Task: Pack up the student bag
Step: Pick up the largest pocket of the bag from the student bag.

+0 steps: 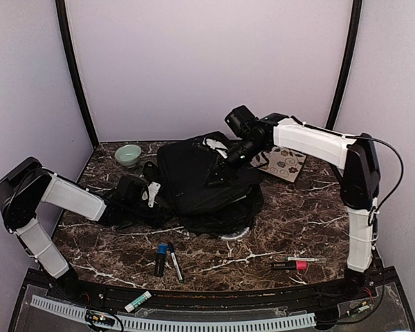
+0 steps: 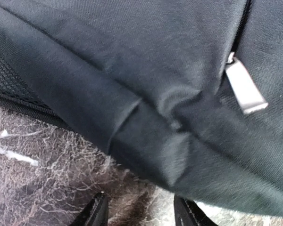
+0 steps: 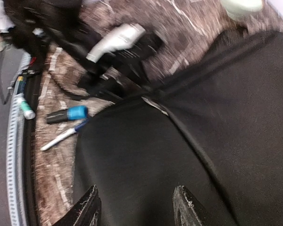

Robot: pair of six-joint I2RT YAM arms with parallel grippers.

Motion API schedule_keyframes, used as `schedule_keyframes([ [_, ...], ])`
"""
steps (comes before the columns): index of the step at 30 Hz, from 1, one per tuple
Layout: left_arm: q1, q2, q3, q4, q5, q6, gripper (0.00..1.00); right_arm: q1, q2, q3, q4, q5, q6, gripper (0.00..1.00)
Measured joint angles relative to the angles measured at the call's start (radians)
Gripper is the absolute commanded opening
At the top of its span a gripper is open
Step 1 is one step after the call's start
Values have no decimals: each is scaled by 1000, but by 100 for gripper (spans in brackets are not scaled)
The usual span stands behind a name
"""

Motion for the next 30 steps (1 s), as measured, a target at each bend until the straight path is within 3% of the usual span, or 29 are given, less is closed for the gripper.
schedule_keyframes([
  [7,48,32,-68,161,79,34,43,-12,204,6,111,34,105,52],
  [15,57,65,-111,309,178,72,43,-16,222,-11,174,45,159,52],
  [21,57,87,-97,325,190,121,40,-18,228,-13,190,41,177,52],
  [26,57,105,-88,327,188,152,31,-18,228,-17,196,36,184,52],
  [30,57,111,-87,328,174,167,33,-18,228,-19,198,33,190,52],
])
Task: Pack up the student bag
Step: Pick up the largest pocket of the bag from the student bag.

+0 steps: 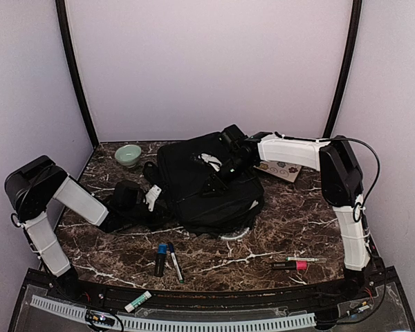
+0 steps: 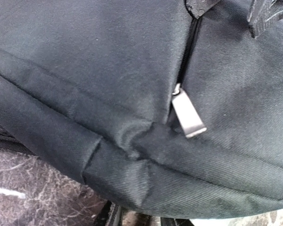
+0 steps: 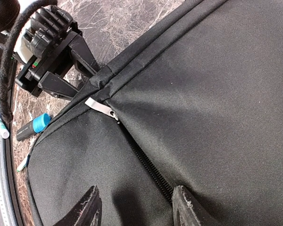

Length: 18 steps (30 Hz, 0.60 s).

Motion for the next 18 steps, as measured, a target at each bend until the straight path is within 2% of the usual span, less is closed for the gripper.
schedule_keyframes([
  [2,0,0,-1,3,-15,3,35,0,0,0,2,-1,2,52],
  [5,0,0,-3,11,-36,12,32,0,0,0,4,-8,4,52],
  [12,0,37,6,33,-24,48,16,0,0,0,6,-12,9,52],
  [17,-1,37,3,33,-4,57,0,0,9,11,10,-15,28,52],
  [18,0,34,-1,34,-5,57,0,0,20,29,5,-16,33,52],
])
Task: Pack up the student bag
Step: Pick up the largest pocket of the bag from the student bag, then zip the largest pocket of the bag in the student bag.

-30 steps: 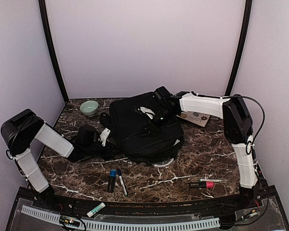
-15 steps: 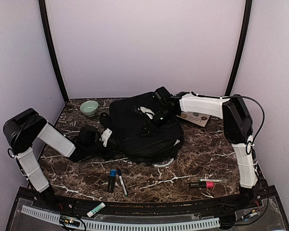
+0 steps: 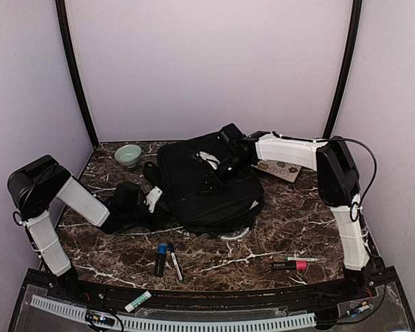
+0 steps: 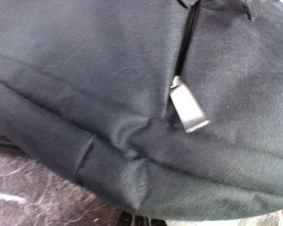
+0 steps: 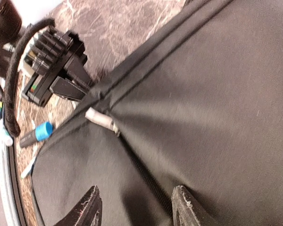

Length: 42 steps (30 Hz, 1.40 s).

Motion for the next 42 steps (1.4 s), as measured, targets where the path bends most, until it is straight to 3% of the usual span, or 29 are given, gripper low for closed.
schedule_keyframes([
  [8,0,-100,-22,-69,-31,-39,0,26,108,170,37,9,92,52],
  [15,-2,-171,-31,-159,-56,-85,0,79,314,410,72,11,178,51],
  [21,-43,-208,-35,-245,-102,-119,0,95,355,435,118,42,254,49],
  [29,-201,-224,-24,-337,-87,-130,0,99,370,436,157,66,322,49],
  [42,-372,-178,164,-471,-73,-85,0,99,387,446,193,65,352,48],
])
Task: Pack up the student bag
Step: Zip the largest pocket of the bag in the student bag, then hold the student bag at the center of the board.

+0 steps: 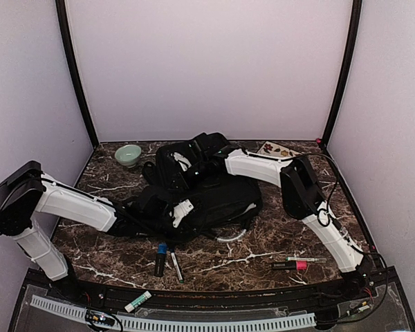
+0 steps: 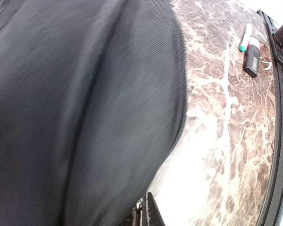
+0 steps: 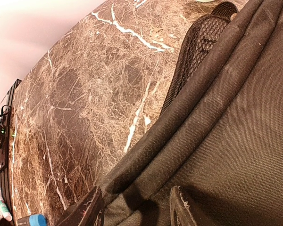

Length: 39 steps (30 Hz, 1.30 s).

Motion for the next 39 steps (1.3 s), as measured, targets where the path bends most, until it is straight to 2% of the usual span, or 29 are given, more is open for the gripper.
schedule_keyframes([
  [9,-76,196,177,7,1,10,1,-2,2,5,-5,-3,0,48],
  [11,-84,227,201,13,-5,11,5,-3,0,5,-10,-5,-1,48],
  [16,-107,236,219,29,-16,22,28,-22,-46,-46,-27,-17,-7,50],
  [20,-142,195,219,-2,-29,35,38,-49,-181,-183,-66,27,-58,52],
  [27,-158,-35,216,-164,-72,78,43,-90,-561,-517,-63,76,-136,52],
  [29,-158,-121,198,-203,-125,103,48,-89,-673,-621,-46,87,-154,52],
  [32,-158,-201,159,-232,-214,147,62,-88,-811,-781,-24,106,-185,52],
  [35,-158,-208,129,-251,-314,188,65,-88,-910,-926,-25,128,-227,52],
  [39,-158,-140,124,-255,-399,258,68,-88,-972,-1064,-39,151,-277,52],
])
